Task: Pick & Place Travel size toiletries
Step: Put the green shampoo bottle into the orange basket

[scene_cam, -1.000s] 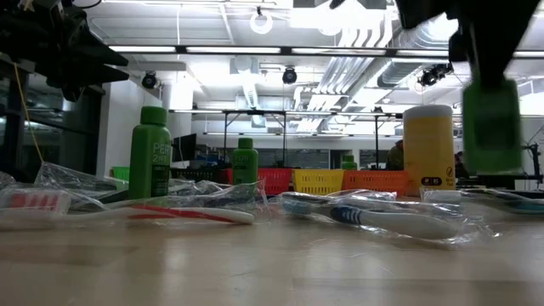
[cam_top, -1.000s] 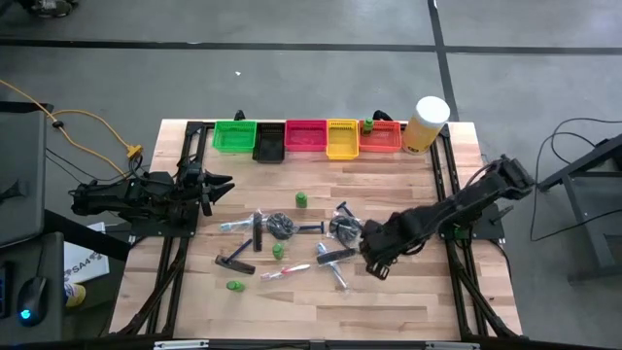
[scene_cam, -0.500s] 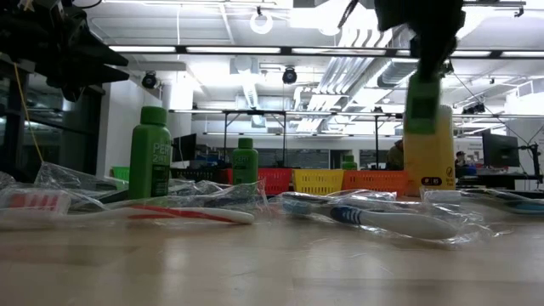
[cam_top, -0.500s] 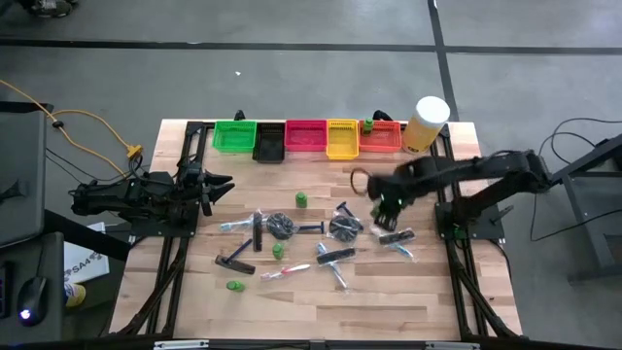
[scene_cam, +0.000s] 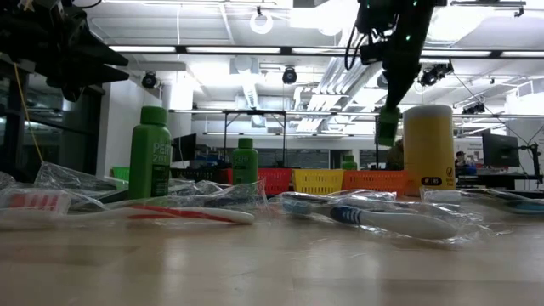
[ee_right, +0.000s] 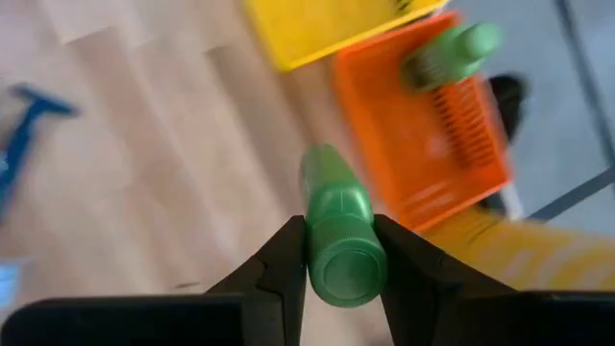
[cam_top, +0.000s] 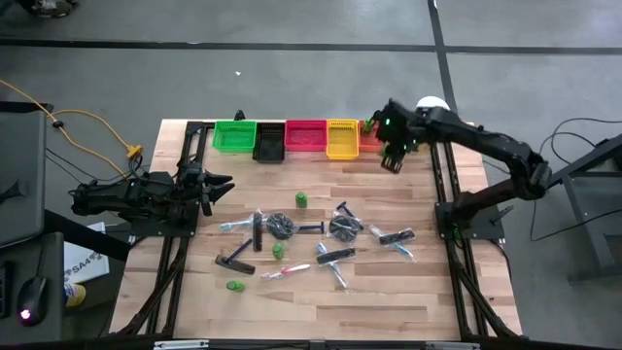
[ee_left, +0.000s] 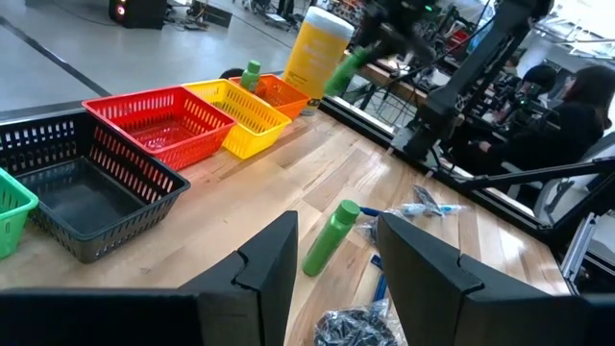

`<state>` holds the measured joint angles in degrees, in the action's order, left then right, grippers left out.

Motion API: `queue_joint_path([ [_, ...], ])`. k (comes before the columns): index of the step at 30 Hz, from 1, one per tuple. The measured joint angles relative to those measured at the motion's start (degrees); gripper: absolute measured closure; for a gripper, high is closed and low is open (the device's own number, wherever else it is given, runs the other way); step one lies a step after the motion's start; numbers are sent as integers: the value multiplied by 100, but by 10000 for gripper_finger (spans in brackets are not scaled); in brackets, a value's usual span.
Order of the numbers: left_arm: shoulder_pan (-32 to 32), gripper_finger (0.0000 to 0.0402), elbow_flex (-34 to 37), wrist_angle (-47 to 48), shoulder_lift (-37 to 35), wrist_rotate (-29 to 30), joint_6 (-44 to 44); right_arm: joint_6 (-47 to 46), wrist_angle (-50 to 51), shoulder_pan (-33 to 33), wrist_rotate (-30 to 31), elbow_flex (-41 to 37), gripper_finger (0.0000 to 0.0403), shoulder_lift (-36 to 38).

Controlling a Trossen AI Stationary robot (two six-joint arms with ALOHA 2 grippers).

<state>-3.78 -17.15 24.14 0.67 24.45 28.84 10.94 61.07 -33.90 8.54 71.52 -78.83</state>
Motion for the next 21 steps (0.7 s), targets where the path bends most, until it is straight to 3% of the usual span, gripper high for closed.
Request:
queue_joint_path([
  [8, 0, 254, 0, 0, -2, 0, -2, 1561, -915, -1021, -101, 0, 308, -448],
  [15, 0, 254, 0, 1, -2, 0, -2, 3075, -1343, -1447, -115, 0, 308, -872],
  [21, 1, 254, 0, 0, 0, 0, 0, 3313, -1392, -1653, -151, 0, 310, -1186],
])
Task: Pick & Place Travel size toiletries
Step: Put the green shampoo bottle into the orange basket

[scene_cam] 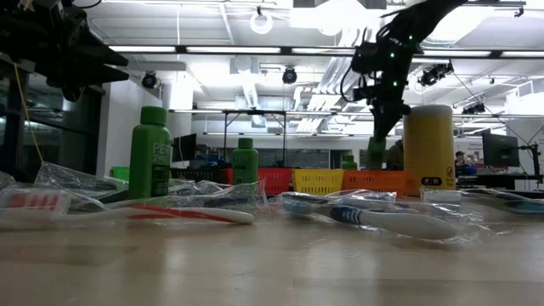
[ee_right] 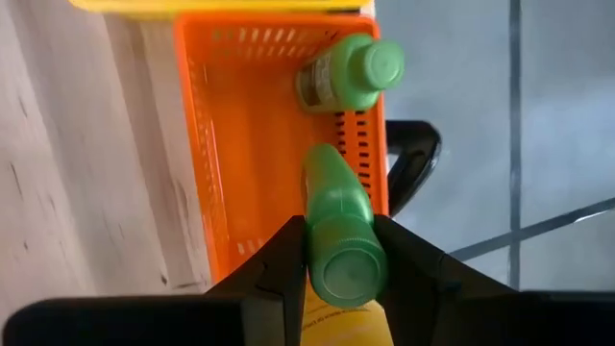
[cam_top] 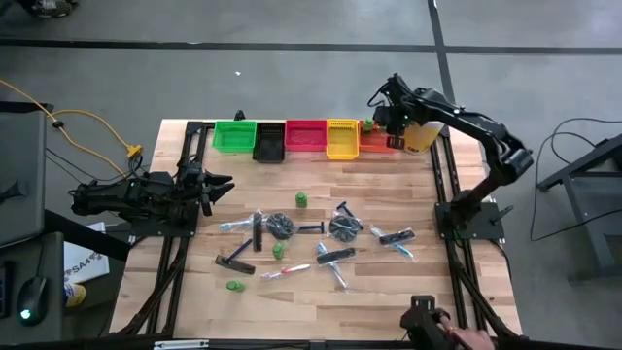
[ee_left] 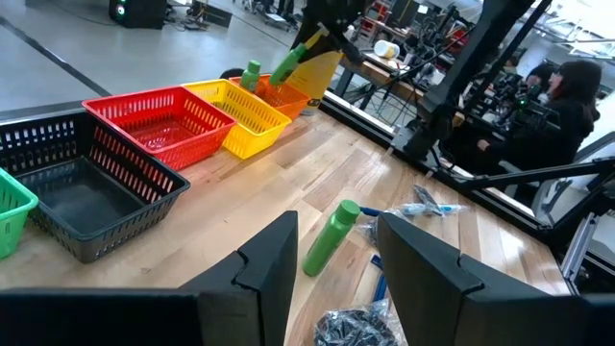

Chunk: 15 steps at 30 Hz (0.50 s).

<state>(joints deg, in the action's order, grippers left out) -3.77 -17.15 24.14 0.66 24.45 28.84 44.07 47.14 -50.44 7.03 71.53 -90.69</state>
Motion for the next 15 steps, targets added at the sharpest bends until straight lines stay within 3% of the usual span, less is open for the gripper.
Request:
queue_joint_path([
  [15, 0, 254, 0, 2, -1, 0, -2, 525, -171, -437, -558, 22, 310, -221],
])
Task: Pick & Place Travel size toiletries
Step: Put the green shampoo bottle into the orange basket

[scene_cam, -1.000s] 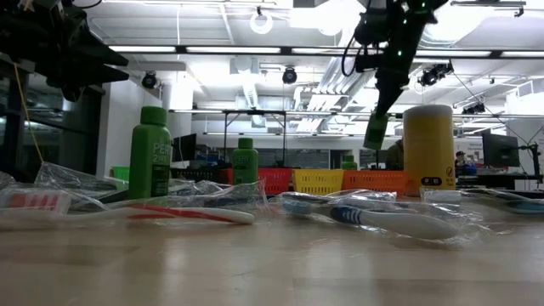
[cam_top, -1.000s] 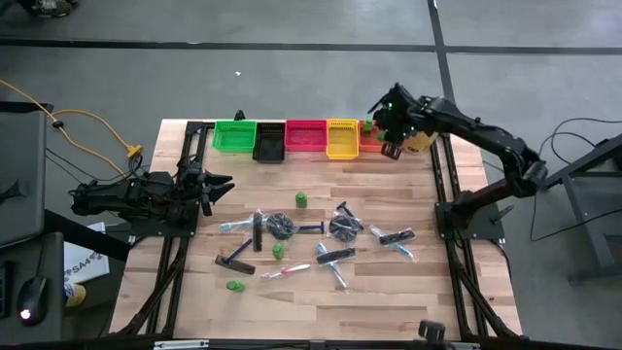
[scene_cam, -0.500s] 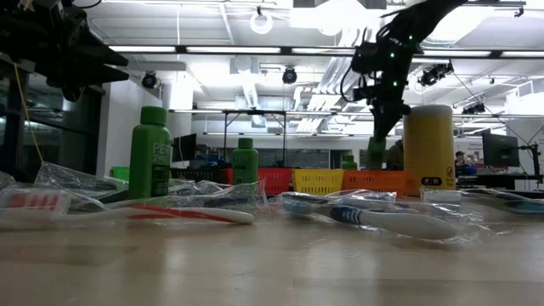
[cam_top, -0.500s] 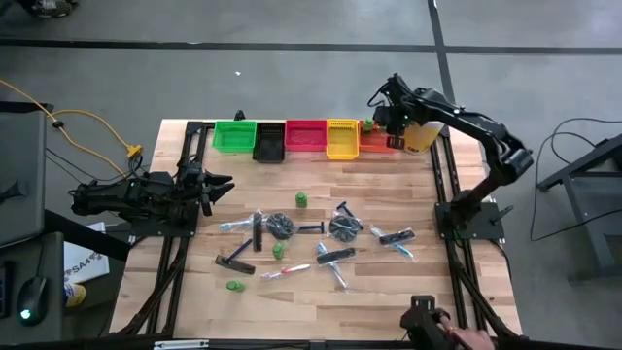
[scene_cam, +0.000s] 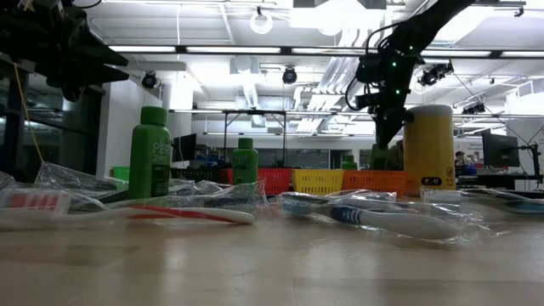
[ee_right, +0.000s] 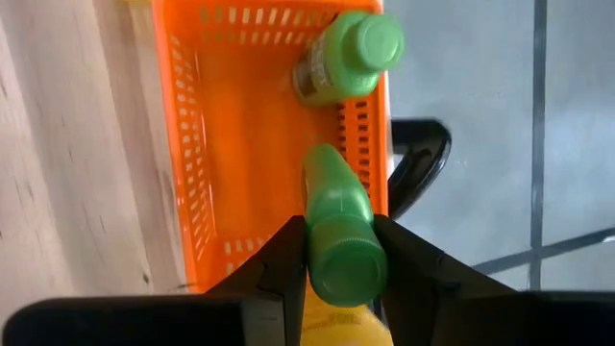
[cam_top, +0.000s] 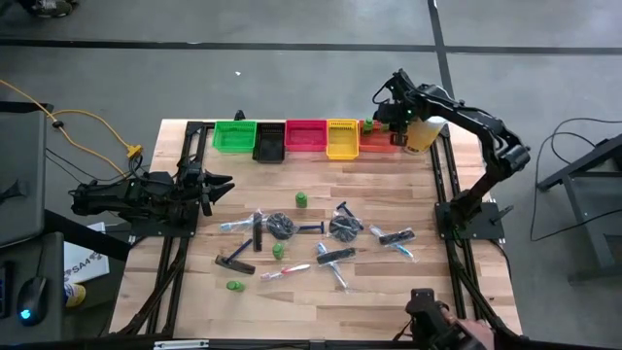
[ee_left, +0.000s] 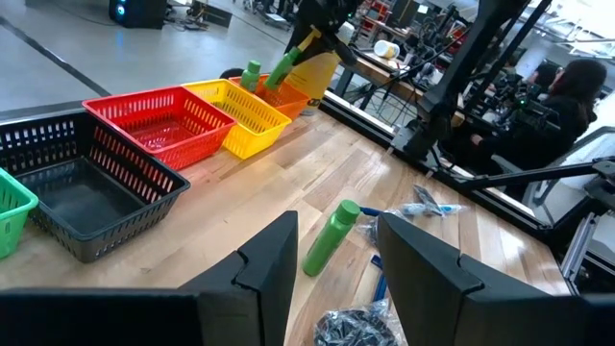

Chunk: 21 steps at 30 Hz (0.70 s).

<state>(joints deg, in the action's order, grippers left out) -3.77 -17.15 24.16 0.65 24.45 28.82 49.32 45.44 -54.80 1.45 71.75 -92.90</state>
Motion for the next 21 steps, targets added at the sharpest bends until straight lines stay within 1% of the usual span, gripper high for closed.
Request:
queue_joint_path([
  [8, -1, 254, 0, -2, 0, 0, 1, 158, -95, -9, -31, 0, 310, -265],
  [14, 0, 254, 0, 0, 0, 0, 2, 298, -371, -9, -21, 0, 310, -582],
  [21, 0, 254, 0, -2, 0, 0, 0, 354, -597, -9, -29, 0, 310, -734],
])
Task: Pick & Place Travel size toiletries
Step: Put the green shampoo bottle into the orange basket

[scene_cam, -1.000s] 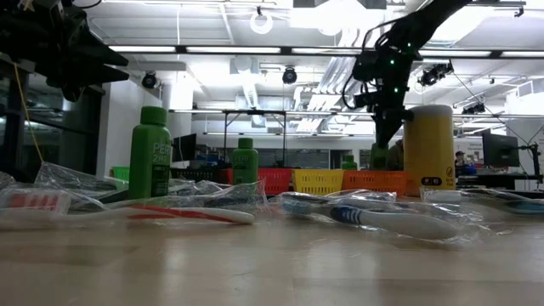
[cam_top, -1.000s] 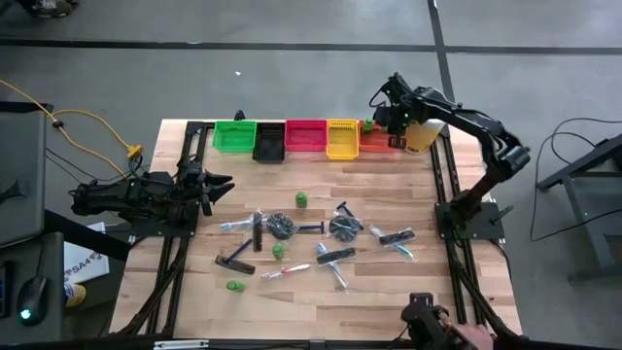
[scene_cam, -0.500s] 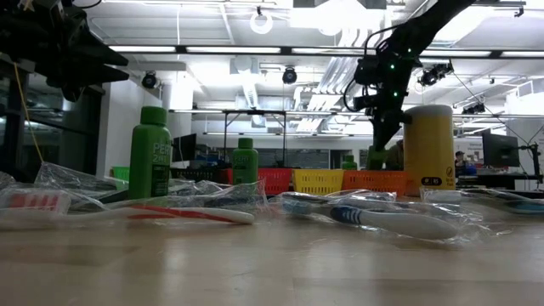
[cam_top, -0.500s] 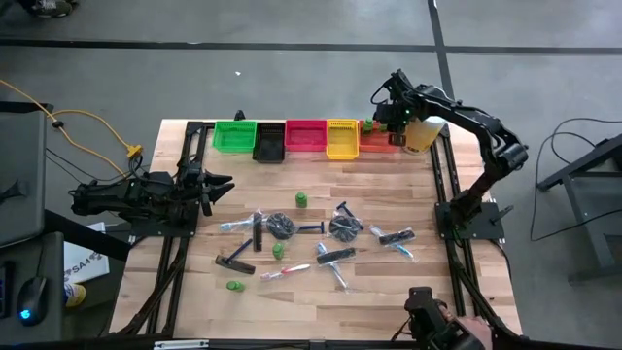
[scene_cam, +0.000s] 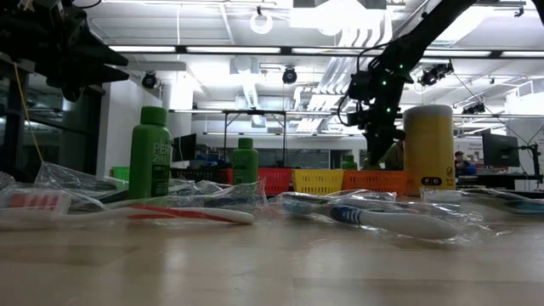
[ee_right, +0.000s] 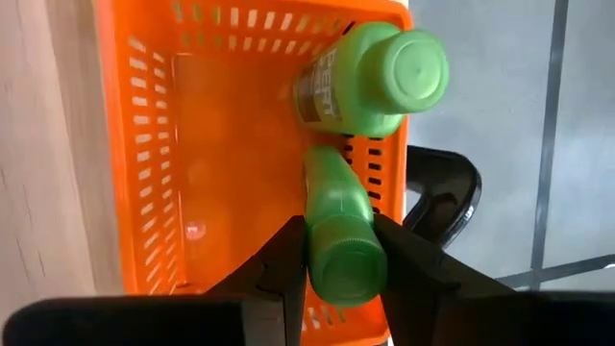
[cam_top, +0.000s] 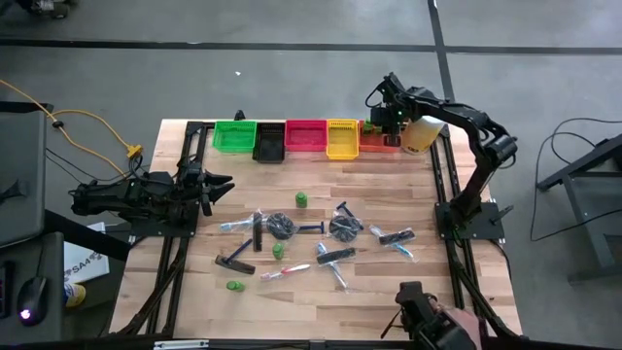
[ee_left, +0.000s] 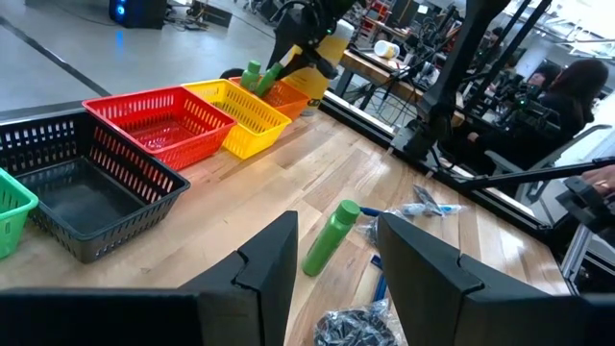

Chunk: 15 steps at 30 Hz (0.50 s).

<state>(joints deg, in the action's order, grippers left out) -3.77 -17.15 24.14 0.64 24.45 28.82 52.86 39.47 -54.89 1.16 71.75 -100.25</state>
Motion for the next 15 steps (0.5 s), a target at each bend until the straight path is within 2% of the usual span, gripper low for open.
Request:
queue_joint_path([
  [15, -2, 254, 0, 1, 1, 0, 2, -4, -59, 0, -126, 0, 304, 0],
])
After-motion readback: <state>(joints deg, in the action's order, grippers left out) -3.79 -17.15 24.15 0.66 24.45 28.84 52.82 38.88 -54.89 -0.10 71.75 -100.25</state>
